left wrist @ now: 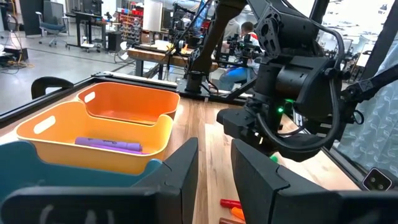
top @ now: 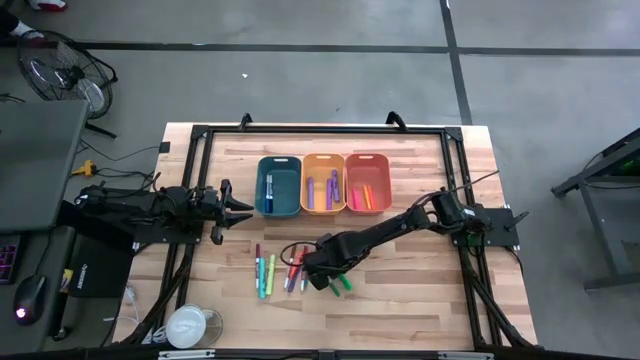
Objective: Pick & Place Markers
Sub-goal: Put the green highlighter pen into the yellow bin
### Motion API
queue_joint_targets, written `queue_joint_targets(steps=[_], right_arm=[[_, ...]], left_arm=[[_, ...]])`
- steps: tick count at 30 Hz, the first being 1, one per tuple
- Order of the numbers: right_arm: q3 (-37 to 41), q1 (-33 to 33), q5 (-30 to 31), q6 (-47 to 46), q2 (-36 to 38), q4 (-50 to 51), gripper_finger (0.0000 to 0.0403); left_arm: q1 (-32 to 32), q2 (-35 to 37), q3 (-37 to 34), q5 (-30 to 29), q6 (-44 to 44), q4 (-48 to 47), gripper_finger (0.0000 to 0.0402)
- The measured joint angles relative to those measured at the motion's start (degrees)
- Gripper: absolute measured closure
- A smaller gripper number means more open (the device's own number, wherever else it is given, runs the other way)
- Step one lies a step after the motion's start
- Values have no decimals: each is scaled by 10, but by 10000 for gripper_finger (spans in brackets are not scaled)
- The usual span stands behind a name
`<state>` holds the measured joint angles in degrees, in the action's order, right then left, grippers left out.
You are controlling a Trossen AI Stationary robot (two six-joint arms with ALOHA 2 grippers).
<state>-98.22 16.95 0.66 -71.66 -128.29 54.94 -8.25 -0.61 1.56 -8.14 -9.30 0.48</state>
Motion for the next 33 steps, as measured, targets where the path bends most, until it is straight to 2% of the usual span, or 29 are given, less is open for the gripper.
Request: queue_joint_targets(steps=[10, 19, 33], right_arm=[[0, 0, 4, 1, 18, 15, 350], [-2, -8, 55, -3, 75, 19, 350], [-2, -85, 106, 47, 151, -18, 350]], left_arm=[[0, 0, 0, 0, 0, 0, 308], [0, 0, 0, 0, 0, -1, 308], [0, 0, 0, 1, 0, -1, 308]])
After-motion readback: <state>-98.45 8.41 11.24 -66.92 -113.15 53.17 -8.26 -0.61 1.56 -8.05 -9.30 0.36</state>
